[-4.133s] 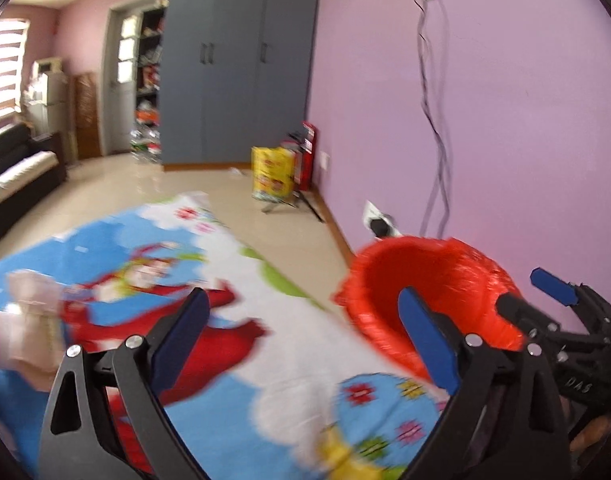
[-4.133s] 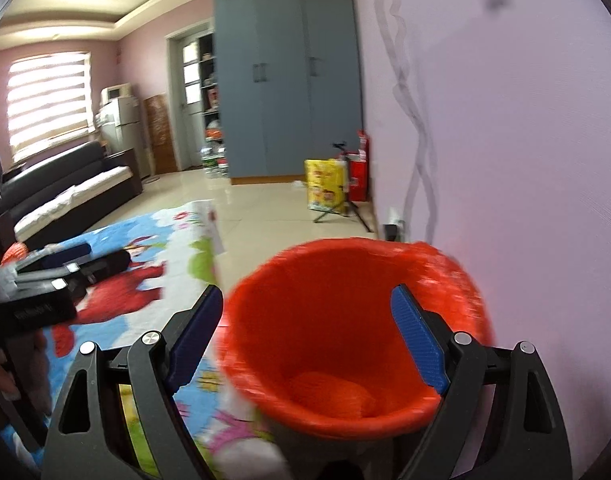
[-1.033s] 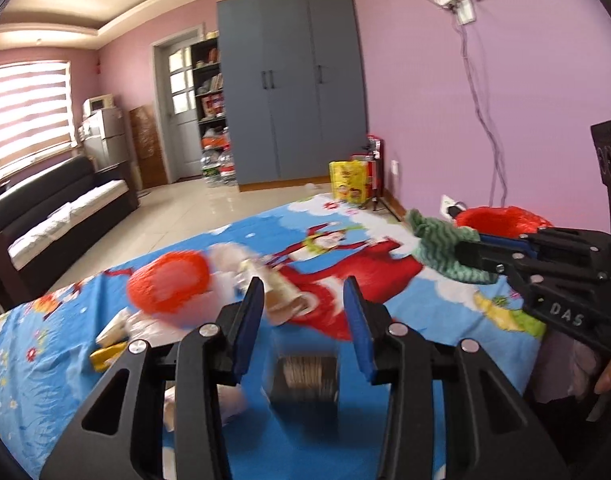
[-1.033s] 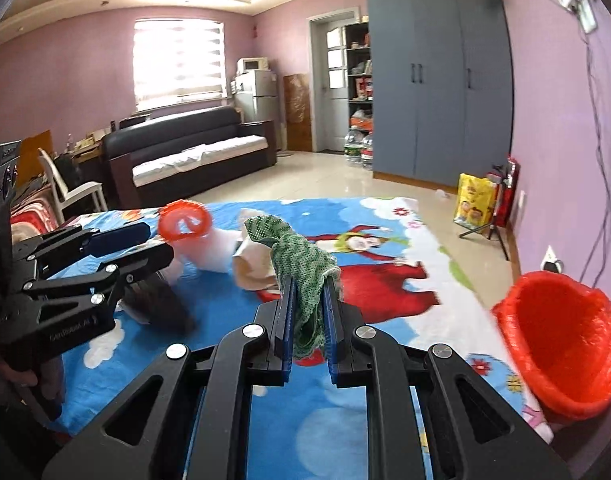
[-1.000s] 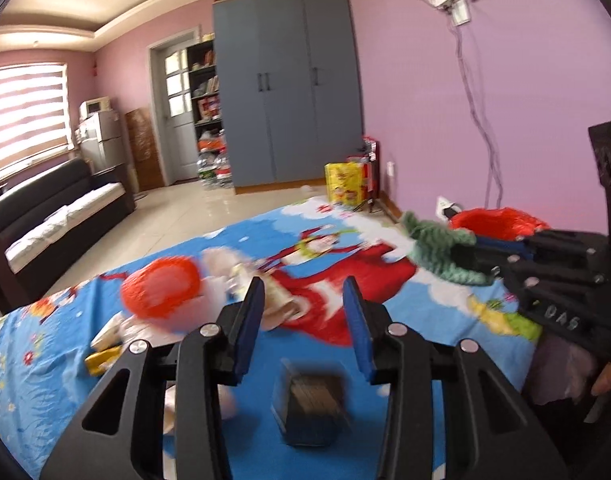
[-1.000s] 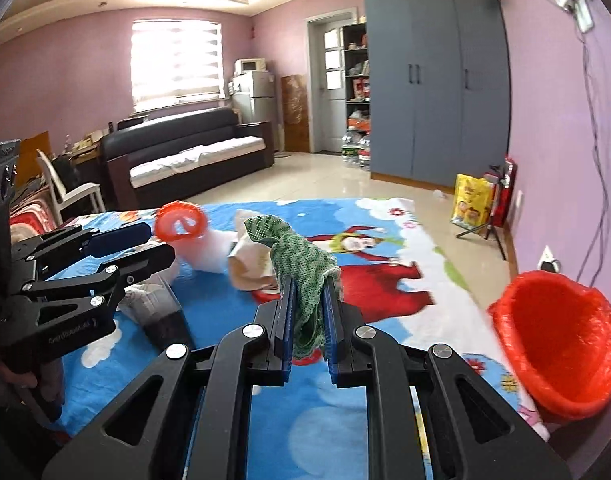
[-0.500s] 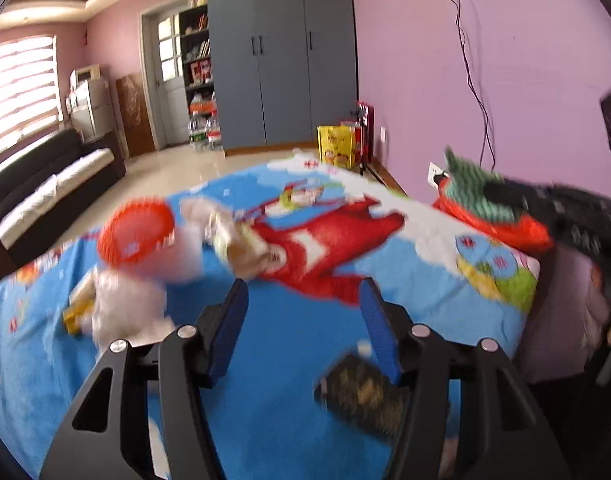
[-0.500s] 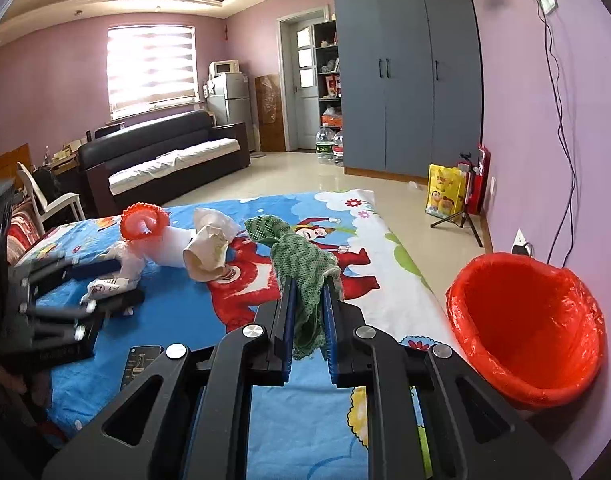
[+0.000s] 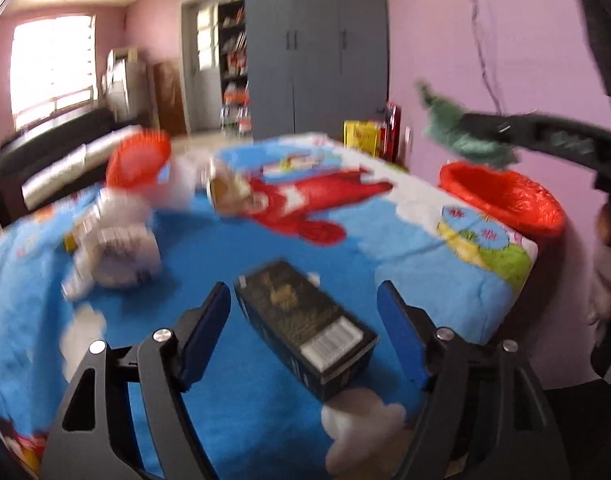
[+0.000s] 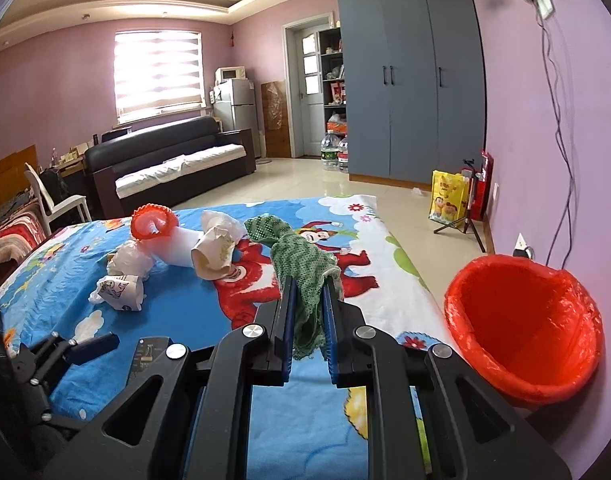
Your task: Collect trash
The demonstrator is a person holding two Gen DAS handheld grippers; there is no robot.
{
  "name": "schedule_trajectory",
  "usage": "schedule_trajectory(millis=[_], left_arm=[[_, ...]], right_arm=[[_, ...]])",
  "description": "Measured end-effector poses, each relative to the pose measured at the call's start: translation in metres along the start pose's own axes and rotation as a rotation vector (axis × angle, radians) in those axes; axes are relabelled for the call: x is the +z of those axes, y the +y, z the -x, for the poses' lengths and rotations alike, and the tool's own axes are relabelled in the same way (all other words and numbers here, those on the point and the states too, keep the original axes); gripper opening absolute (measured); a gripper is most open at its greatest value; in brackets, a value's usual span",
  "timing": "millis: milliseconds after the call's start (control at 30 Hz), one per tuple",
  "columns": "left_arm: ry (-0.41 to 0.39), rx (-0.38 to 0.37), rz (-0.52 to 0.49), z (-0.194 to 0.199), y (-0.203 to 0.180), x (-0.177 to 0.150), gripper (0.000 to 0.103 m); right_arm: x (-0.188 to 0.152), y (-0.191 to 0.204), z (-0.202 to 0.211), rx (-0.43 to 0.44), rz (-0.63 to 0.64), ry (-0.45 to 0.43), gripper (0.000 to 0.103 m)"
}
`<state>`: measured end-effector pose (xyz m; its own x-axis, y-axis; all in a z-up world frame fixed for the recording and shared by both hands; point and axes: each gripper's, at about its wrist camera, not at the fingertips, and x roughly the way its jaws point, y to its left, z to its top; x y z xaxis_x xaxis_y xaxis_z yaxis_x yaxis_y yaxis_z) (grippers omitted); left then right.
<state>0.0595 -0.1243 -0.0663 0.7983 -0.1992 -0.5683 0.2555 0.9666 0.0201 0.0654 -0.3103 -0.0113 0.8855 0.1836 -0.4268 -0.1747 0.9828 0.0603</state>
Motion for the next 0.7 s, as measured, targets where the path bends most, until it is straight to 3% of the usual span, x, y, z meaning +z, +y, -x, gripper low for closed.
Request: schedule_trajectory(millis=[67, 100, 233, 700], left_arm=[[0.035, 0.002, -0.010, -0.008, 0.000, -0.008, 0.065], [0.038, 0.003, -0.020, -0.010, 0.000, -0.011, 0.055], [-0.028, -0.020, -0.022, 0.000, 0.004, -0.008, 0.042], [-0.197, -0.118, -0.099, 0.004, -0.048, 0.066, 0.041]], right_arm=[[-0.002, -0.004, 0.003, -0.010, 0.005, 0.002, 0.015], [-0.003, -0.007, 0.005, -0.015, 0.002, 0.001, 0.015], [-0.004, -0.019, 0.011, -0.027, -0.019, -0.008, 0.015], [-0.007, -0.051, 0.022, -0.065, -0.075, -0.019, 0.015]])
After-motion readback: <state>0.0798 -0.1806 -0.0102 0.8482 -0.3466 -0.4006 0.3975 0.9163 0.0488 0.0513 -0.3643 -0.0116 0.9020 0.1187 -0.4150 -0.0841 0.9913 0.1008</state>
